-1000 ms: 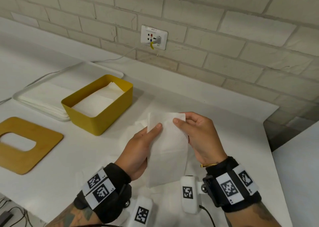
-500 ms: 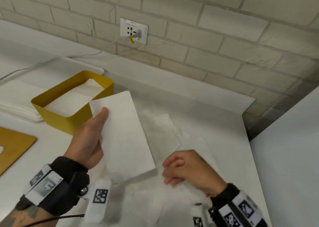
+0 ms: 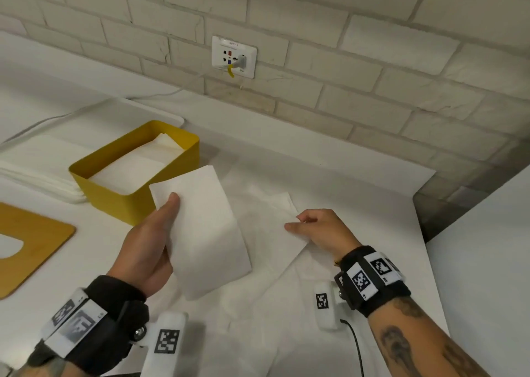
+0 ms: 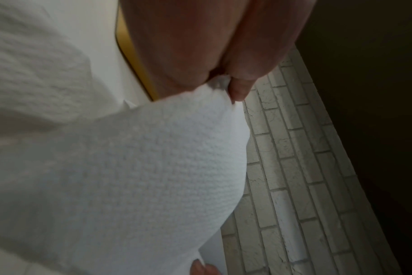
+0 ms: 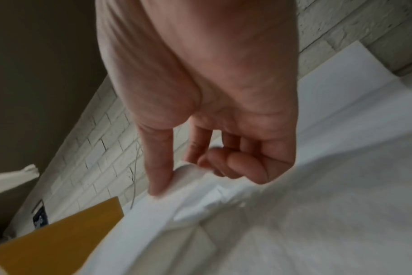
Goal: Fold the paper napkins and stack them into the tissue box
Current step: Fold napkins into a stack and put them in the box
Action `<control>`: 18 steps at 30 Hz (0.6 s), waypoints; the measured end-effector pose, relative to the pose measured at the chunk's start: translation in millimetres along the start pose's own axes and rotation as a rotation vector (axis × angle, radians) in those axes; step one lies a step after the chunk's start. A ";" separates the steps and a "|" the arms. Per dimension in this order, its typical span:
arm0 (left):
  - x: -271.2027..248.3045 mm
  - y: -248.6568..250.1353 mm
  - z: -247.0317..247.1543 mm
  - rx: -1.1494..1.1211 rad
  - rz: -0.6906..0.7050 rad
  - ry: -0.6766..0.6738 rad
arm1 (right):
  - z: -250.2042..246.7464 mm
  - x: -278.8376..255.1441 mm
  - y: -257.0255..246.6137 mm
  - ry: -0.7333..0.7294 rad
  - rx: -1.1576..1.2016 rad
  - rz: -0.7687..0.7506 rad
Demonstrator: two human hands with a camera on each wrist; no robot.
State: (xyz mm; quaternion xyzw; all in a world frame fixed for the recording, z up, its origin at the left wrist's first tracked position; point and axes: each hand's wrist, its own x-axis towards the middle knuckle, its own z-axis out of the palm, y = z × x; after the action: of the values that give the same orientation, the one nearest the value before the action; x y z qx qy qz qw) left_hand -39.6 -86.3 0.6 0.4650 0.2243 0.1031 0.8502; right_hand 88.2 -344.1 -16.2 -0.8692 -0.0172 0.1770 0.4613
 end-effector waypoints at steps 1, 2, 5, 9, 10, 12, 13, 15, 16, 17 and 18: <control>-0.3 -0.4 -1.4 -0.003 -0.002 0.004 | -2.9 -0.9 -3.6 -0.004 0.042 -0.028; -1.0 -0.9 -2.1 -0.005 -0.007 0.004 | -7.3 -2.6 -8.4 -0.017 0.103 -0.046; -3.2 -3.3 -0.2 0.002 -0.030 -0.004 | -22.4 -8.0 -21.1 -0.081 0.406 -0.057; -2.9 -7.1 4.6 0.019 -0.078 -0.031 | -33.9 -8.3 -21.4 0.015 0.411 -0.060; -2.3 -7.2 5.1 0.021 -0.088 -0.036 | -36.3 -7.4 -19.0 0.037 0.372 -0.056; -1.0 -6.7 4.9 0.028 -0.090 -0.037 | -42.0 -7.8 -13.7 0.050 0.202 -0.038; 0.0 -5.9 3.3 0.032 -0.079 -0.031 | -44.9 -8.8 -10.3 0.038 0.097 -0.018; 1.3 -3.6 -1.0 0.038 -0.052 -0.016 | -49.7 -14.2 -1.0 0.005 -0.025 0.039; 1.9 -2.1 -3.4 0.038 -0.043 -0.010 | -51.6 -17.7 4.5 -0.011 -0.041 0.071; 2.3 -1.0 -6.1 0.036 -0.040 -0.004 | -53.8 -20.4 10.9 -0.031 -0.048 0.104; 2.6 -0.1 -8.7 0.032 -0.040 0.002 | -56.6 -22.4 16.3 -0.059 -0.058 0.138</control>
State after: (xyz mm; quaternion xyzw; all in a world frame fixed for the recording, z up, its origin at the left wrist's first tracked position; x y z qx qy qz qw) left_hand -41.4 -78.9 -4.4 0.4738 0.2361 0.0832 0.8443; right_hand 83.4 -402.8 6.1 -0.8758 0.0241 0.2335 0.4217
